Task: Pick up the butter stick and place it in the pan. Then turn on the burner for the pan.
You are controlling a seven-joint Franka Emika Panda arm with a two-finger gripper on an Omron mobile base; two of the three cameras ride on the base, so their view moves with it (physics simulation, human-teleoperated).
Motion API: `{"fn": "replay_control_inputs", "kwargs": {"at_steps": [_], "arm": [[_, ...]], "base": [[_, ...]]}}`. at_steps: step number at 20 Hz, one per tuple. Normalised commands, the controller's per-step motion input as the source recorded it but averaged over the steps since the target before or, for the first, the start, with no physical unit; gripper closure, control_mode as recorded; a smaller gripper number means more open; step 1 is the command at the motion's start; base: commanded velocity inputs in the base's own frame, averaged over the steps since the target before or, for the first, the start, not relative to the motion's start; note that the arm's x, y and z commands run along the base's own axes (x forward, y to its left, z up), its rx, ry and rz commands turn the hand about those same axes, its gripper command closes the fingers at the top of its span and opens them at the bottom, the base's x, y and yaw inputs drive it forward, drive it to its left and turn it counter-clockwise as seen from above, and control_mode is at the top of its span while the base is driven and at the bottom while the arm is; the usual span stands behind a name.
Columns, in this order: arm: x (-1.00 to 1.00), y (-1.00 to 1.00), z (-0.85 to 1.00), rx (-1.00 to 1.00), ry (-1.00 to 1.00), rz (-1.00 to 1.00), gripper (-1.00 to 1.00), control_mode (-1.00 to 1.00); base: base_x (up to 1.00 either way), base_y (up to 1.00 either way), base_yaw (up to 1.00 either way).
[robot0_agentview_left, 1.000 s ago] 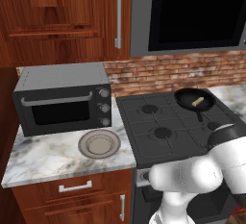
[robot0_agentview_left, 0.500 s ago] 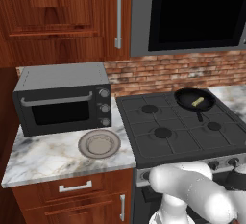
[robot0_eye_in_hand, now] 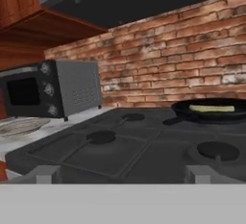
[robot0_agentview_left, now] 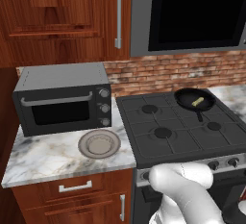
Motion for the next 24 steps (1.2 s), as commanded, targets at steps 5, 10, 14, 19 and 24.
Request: {"fn": "replay_control_inputs", "kwargs": {"at_steps": [5,10,14,19,24], "arm": [[-0.32,0.08,-0.32,0.0,-0.1,-0.11,-1.0,-1.0],[-0.09,0.0,-0.49,0.0,-0.08,-0.25,-1.0,-1.0],[0.22,-0.03,-0.38,-0.03,-0.02,-0.24,-1.0,-1.0],[0.34,-0.14,-0.35,-0.05,0.0,-0.07,-1.0,-1.0],[0.18,-0.41,-0.5,-0.05,-0.02,0.0,-1.0,-1.0]], "base": [[0.0,0.0,0.0],[0.0,0.0,0.0],[0.0,0.0,0.0],[0.0,0.0,0.0],[0.0,0.0,0.0]]}}
